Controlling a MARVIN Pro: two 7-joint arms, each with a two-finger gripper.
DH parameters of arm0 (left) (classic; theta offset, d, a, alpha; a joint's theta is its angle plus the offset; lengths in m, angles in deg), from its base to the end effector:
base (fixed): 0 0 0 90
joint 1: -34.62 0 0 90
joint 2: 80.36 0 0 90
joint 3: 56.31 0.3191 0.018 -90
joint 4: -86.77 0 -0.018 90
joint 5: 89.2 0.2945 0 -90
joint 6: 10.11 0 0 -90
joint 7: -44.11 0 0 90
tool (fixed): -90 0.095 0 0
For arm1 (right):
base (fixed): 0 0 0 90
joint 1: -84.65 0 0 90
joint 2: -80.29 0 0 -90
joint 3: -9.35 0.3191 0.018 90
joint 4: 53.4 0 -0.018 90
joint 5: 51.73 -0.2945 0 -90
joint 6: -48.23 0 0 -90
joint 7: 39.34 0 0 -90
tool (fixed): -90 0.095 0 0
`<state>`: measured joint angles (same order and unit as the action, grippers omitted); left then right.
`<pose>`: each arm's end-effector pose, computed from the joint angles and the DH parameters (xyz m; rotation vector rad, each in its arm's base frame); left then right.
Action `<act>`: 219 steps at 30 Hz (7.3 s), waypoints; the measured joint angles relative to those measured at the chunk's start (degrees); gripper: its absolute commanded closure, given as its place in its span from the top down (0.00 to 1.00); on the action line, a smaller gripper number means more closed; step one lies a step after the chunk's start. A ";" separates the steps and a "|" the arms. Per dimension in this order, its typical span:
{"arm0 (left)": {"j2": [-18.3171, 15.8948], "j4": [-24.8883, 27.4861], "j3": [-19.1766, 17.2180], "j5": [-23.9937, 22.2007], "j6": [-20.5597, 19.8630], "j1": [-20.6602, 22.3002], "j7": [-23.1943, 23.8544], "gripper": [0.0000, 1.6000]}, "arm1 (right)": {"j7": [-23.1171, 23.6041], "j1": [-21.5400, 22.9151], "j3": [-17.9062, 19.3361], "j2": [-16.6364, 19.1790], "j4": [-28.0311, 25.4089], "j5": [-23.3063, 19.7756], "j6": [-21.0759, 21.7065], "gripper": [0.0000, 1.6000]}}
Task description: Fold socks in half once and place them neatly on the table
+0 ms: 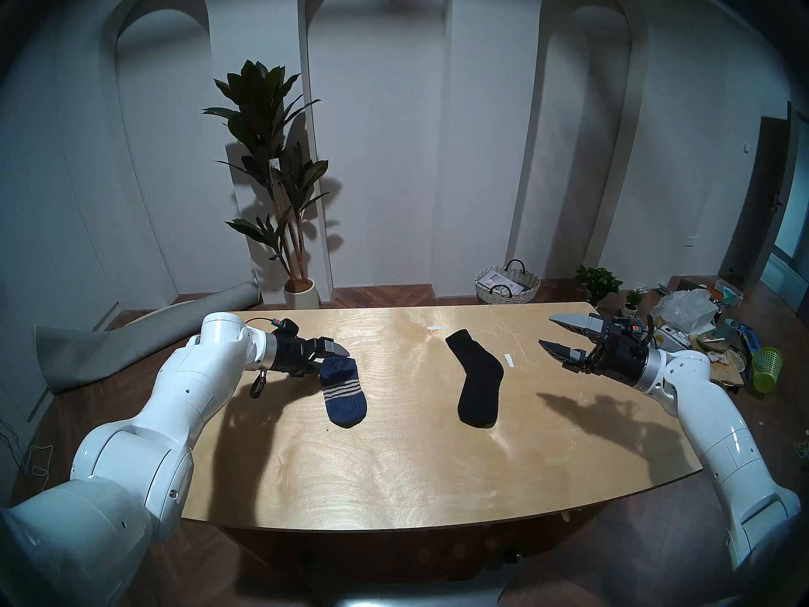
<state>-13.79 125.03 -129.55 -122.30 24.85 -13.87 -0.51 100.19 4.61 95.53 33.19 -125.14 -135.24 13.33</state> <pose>0.5271 0.1077 -0.3401 2.2676 0.0058 0.5664 0.3937 -0.1969 -0.2673 -1.5603 0.1576 -0.7248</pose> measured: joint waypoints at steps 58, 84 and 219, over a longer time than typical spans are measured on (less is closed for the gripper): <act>-1.58 -10.43 6.25 1.36 9.33 8.22 7.47 0.00 | -0.01 0.80 -21.22 15.32 -1.85 -28.19 -0.01 1.00; -6.48 7.98 5.10 3.55 34.72 -4.57 14.38 0.00 | -0.06 4.06 -28.90 17.37 0.25 -35.05 -0.01 1.00; 3.07 31.69 -12.76 18.54 87.12 -18.51 -35.04 1.00 | -13.30 17.87 -33.40 15.86 8.19 -41.43 -0.02 1.00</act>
<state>-10.73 156.72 -142.32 -103.76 111.97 -32.38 -35.55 86.90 22.48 62.14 49.06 -116.96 -176.68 13.30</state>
